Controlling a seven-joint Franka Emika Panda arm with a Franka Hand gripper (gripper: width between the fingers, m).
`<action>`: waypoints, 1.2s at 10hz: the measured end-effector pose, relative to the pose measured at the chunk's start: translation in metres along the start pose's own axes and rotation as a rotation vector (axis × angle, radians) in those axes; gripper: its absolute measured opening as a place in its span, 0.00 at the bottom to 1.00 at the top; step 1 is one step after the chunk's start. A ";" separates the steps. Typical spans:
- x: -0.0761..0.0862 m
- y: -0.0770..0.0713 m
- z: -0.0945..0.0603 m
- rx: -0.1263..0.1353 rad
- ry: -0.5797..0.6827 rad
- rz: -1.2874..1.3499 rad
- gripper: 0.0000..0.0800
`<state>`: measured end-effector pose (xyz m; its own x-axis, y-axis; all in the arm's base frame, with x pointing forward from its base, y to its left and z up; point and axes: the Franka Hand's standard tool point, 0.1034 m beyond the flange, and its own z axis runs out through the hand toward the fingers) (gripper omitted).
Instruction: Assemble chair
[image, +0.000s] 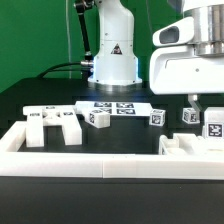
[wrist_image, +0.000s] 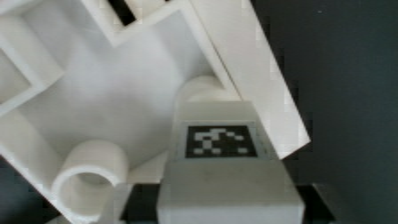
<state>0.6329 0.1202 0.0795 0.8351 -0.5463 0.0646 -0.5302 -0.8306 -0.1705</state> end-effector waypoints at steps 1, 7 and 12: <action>0.000 0.000 0.000 0.000 0.000 0.083 0.36; -0.002 0.000 0.001 -0.005 -0.005 0.726 0.36; -0.003 -0.001 0.001 0.018 -0.032 1.131 0.36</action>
Offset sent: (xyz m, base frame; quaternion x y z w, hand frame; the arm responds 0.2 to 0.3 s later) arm -0.0040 0.0031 -0.0020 -0.0490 -0.0095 0.3053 0.9509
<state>0.6313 0.1223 0.0783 -0.1190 -0.9798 -0.1606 -0.9816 0.1404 -0.1292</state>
